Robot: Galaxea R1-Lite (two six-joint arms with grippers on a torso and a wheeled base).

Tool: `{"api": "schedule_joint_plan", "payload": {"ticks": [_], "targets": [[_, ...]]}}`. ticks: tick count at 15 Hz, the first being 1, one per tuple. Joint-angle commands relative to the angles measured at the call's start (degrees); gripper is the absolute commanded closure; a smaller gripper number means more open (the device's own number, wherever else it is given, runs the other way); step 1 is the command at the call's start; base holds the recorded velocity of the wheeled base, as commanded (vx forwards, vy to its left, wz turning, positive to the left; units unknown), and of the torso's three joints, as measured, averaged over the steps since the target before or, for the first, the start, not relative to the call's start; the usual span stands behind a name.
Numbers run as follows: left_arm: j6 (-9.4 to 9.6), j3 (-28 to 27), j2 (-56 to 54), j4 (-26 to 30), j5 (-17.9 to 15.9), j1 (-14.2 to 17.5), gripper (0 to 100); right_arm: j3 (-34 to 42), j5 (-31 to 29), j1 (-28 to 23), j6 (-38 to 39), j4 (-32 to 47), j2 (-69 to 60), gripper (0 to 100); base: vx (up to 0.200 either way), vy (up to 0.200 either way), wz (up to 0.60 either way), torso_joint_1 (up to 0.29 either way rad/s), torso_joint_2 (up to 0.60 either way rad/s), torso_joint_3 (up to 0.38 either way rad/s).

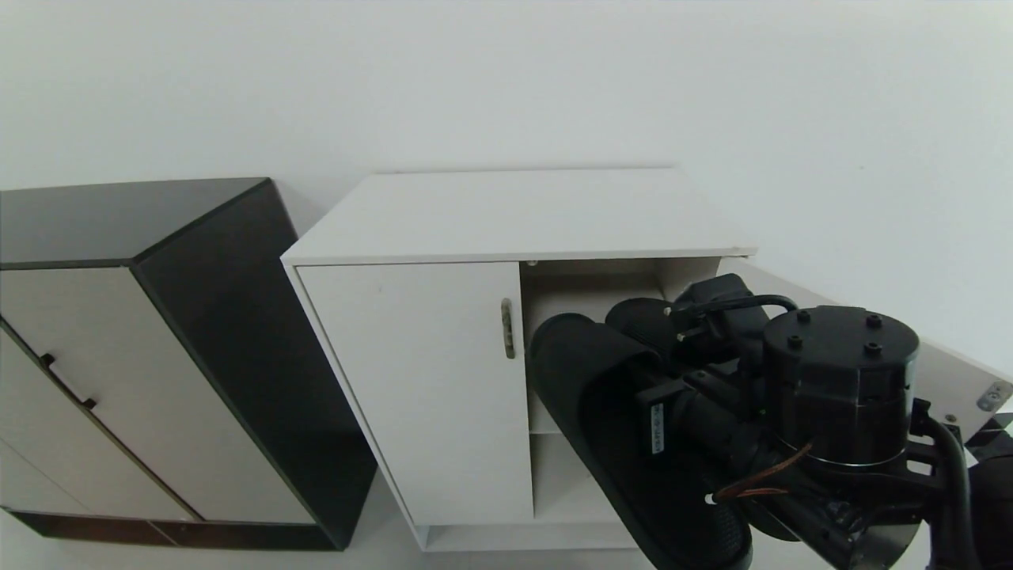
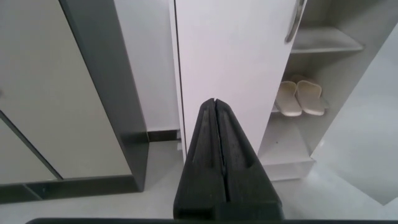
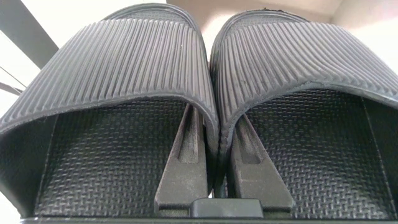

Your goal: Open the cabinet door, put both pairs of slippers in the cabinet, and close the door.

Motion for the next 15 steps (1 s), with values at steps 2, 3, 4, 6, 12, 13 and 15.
{"api": "schedule_joint_plan", "payload": {"ticks": [2,3,4,6,12,13,15], "targets": [[0.01,0.0,0.0,0.0,0.0,0.0,100,0.0,0.0,0.0,0.0,0.0,0.1,100,0.000,0.000,0.00,-0.188,0.49,0.320],[-0.08,0.0,0.0,0.0,0.0,0.0,100,0.0,0.0,0.0,0.0,0.0,0.1,100,0.000,0.000,0.00,-0.178,0.50,0.325],[0.01,0.0,0.0,0.0,0.0,0.0,100,0.0,0.0,0.0,0.0,0.0,0.1,100,0.000,0.000,0.00,-0.159,0.48,0.320],[0.01,0.0,0.0,0.0,0.0,0.0,100,0.0,0.0,0.0,0.0,0.0,0.2,100,0.000,0.000,0.00,-0.163,0.49,0.330],[0.01,0.0,0.0,0.0,0.0,0.0,100,0.3,0.0,0.0,0.0,0.0,0.1,100,0.000,0.000,0.00,-0.121,0.46,0.341],[-0.08,0.0,0.0,0.0,0.0,0.0,100,0.3,0.0,0.0,0.0,0.0,0.1,100,0.000,0.000,0.00,-0.080,0.46,0.369],[-0.08,0.0,0.0,0.0,0.0,0.0,100,0.3,0.0,0.0,0.0,0.0,0.1,100,0.000,0.000,0.00,-0.058,0.44,0.383]]}}
